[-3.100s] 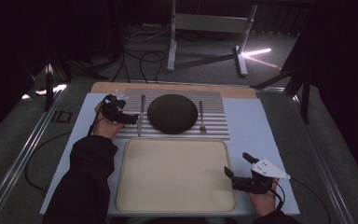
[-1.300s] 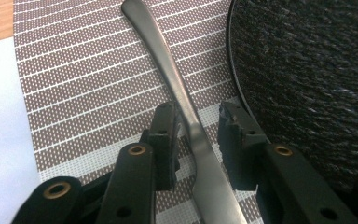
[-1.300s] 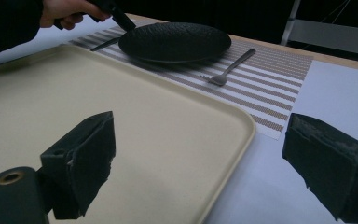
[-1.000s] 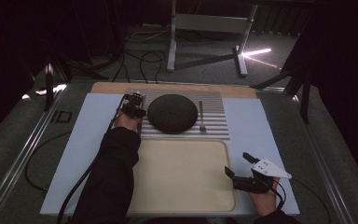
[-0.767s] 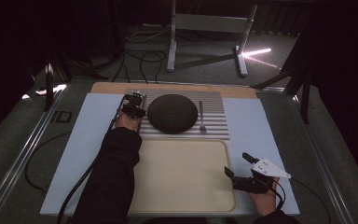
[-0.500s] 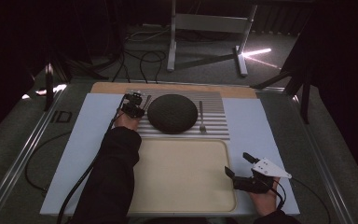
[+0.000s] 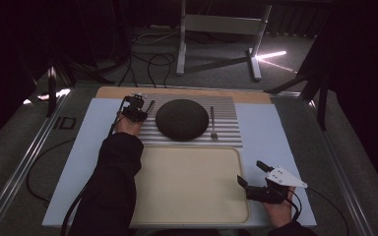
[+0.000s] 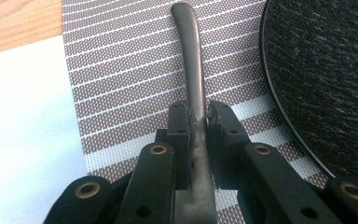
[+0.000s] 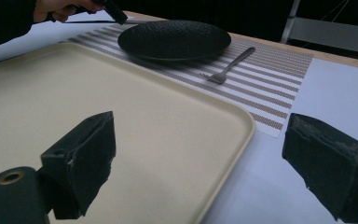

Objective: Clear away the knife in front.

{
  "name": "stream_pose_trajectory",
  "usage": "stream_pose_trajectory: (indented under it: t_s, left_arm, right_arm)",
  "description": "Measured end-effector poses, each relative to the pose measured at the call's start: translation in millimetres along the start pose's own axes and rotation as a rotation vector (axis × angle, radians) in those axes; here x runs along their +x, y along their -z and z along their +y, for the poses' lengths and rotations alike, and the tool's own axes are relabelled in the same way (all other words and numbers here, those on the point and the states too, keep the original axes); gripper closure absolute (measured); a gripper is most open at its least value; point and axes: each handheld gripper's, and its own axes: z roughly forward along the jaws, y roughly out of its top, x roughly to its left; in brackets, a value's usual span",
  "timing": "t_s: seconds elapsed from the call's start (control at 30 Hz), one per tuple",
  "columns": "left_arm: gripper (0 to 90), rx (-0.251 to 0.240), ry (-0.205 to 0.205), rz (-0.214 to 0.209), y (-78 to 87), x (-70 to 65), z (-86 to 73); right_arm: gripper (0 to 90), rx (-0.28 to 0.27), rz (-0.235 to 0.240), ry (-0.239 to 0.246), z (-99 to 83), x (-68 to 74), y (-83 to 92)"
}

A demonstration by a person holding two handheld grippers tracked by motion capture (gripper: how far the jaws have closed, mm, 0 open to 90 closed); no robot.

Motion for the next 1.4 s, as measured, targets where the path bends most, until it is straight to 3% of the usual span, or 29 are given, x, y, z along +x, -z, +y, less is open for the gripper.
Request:
stream_pose_trajectory:
  t_s: [0.13,0.37,0.73,0.93,1.03,1.13,1.23,1.3,1.4]
  left_arm:
    - [81.0,-0.009,0.028,-0.004,1.2,2.5,-3.6]
    - [80.9,-0.025,0.036,-0.003,8.6,6.2,-8.3]
    - [80.9,-0.076,0.083,-0.017,32.2,8.5,-19.4]
    - [80.9,-0.086,0.104,-0.025,39.2,4.2,-28.5]
    - [80.9,-0.083,0.107,-0.015,43.3,-2.5,-36.6]
    - [80.9,-0.102,0.114,-0.03,48.1,-9.3,-45.6]
    - [80.9,-0.111,0.105,-0.025,53.4,-15.6,-52.7]
    - [80.8,-0.142,0.087,-0.052,60.7,-20.6,-58.2]
    - [80.9,-0.153,0.071,-0.043,66.4,-24.9,-60.8]
  right_arm:
    - [9.3,0.0,0.0,0.0,0.0,0.2,0.0]
    - [9.3,0.001,-0.001,0.0,-0.2,-0.2,0.0]
    - [9.3,0.002,-0.002,0.0,-0.4,0.2,0.1]
    - [9.3,0.002,-0.002,0.0,-0.5,0.4,0.0]
    - [9.3,0.003,-0.002,-0.001,-0.5,0.4,-0.1]
    - [9.3,0.002,-0.001,0.002,-0.5,0.7,0.0]
    - [9.3,0.003,-0.002,0.001,-0.4,1.0,0.0]
    - [9.3,0.003,-0.003,0.002,-0.4,1.1,0.0]
    - [9.3,0.004,-0.004,0.003,-0.4,1.3,-0.2]
